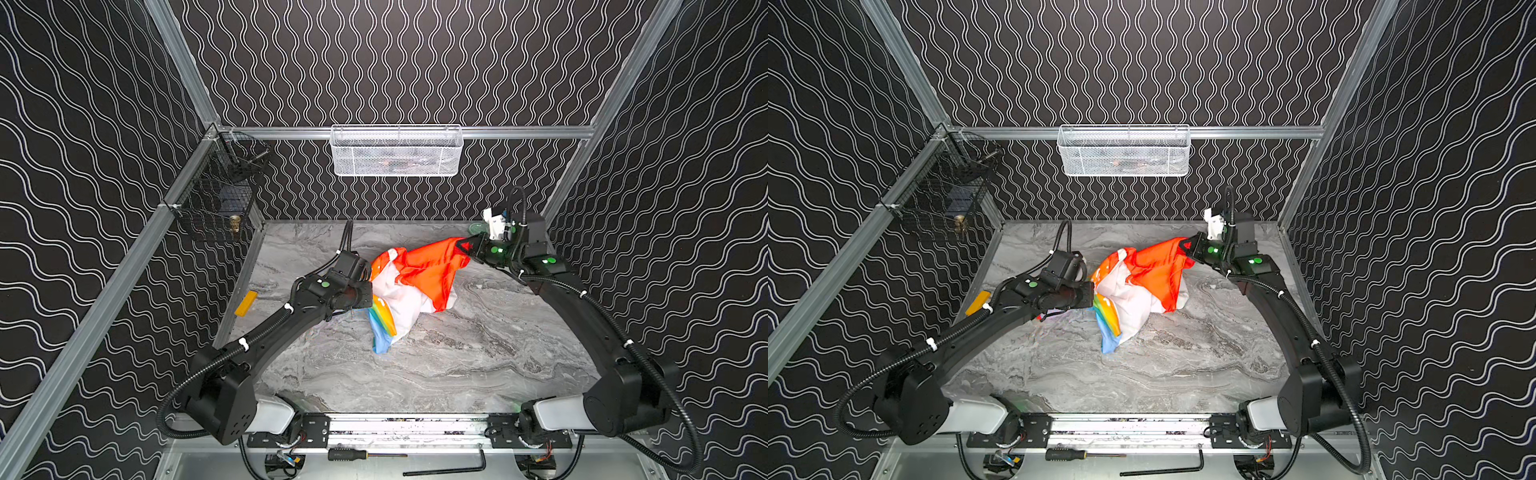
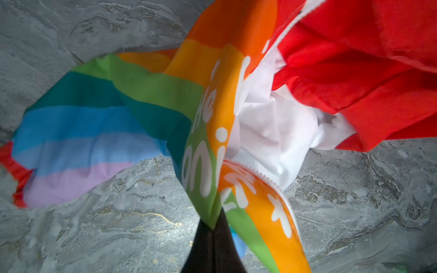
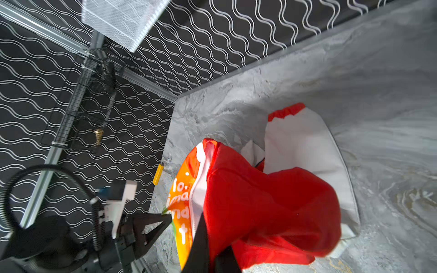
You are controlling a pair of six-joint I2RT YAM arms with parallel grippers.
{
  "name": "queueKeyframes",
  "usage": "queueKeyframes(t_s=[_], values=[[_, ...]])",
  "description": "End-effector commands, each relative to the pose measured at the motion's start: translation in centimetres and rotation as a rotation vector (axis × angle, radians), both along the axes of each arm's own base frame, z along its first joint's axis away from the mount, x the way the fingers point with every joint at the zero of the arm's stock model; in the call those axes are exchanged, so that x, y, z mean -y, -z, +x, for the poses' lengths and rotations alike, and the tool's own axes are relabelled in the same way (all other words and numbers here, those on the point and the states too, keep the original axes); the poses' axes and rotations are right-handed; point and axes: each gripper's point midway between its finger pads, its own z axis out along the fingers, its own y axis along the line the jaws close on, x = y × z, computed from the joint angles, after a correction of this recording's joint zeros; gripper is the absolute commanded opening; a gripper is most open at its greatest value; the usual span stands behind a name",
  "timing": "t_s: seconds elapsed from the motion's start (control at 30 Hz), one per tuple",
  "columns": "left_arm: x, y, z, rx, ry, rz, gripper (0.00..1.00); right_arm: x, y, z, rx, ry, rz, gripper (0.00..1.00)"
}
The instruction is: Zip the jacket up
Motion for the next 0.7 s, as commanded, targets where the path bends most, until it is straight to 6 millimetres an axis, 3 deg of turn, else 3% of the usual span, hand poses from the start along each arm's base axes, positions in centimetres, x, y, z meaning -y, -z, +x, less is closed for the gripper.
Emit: queueKeyframes(t_s=[0.0, 0.37, 0.67], values=[[-0.5, 0.0, -0.2, 0.001, 0.015, 0.01, 0.0, 0.5, -2.5, -0.1, 0.066, 0.01, -0.022, 0.0], [-1.1, 0.7, -0.2, -0.006, 0.001, -0.009, 0.0, 0.8, -12.2, -2.2, 0.344, -0.011, 0.004, 0.0], [-1.1, 0.2, -0.1, 0.011, -0.005, -0.015, 0.0, -0.3, -18.8, -4.6, 0.539, -0.116, 0.07, 0.0]])
